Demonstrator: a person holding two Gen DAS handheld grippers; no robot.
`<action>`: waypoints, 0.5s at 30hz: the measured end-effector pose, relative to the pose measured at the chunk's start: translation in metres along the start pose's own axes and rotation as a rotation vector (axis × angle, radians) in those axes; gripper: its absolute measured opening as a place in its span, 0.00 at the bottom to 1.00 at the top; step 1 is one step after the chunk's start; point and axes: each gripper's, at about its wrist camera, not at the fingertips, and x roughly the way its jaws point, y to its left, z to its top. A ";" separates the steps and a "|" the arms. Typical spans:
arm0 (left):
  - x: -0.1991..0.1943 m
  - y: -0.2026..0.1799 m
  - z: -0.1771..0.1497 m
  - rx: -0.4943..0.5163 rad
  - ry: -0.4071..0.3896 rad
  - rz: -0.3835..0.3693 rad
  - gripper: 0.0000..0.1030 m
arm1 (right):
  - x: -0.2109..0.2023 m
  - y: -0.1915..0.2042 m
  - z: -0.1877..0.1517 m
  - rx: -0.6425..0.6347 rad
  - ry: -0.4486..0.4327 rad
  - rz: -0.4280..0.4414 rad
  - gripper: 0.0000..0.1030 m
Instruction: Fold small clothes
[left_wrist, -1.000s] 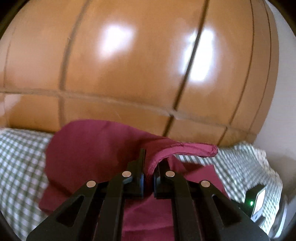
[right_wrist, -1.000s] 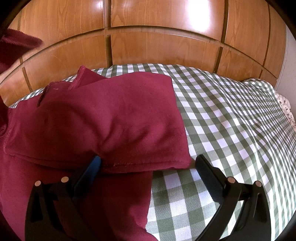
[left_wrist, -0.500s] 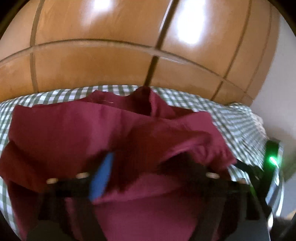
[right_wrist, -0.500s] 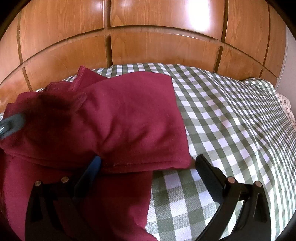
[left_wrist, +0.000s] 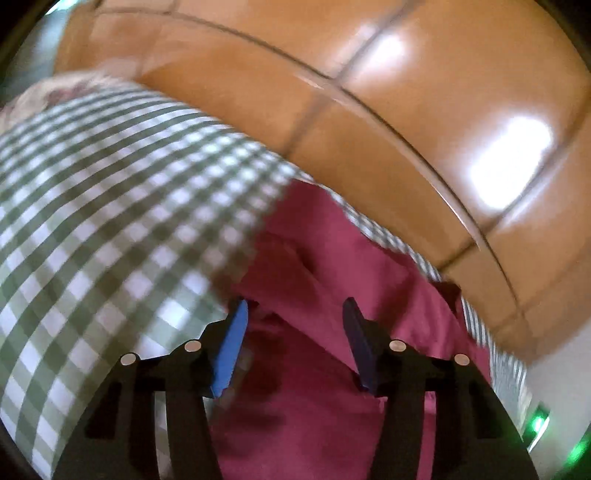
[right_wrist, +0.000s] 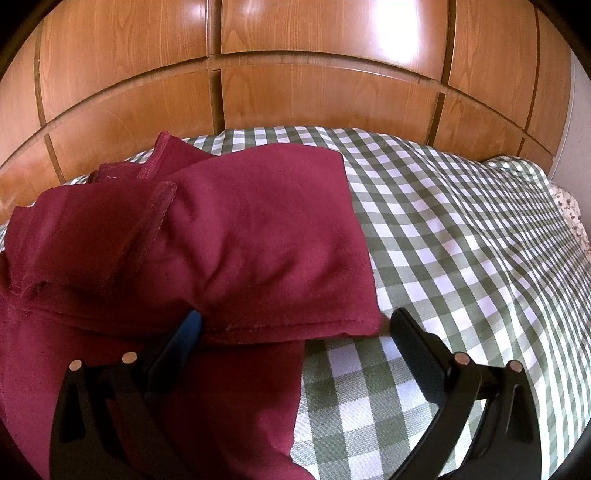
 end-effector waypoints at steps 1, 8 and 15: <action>0.004 0.002 0.003 -0.015 0.011 -0.004 0.51 | 0.000 0.000 0.000 -0.001 0.000 -0.001 0.98; 0.029 -0.003 0.013 0.021 0.045 0.055 0.15 | 0.000 0.000 0.000 0.002 0.001 0.003 0.98; 0.012 0.035 -0.003 -0.112 0.035 0.010 0.11 | 0.000 0.000 0.001 0.001 0.002 0.002 0.98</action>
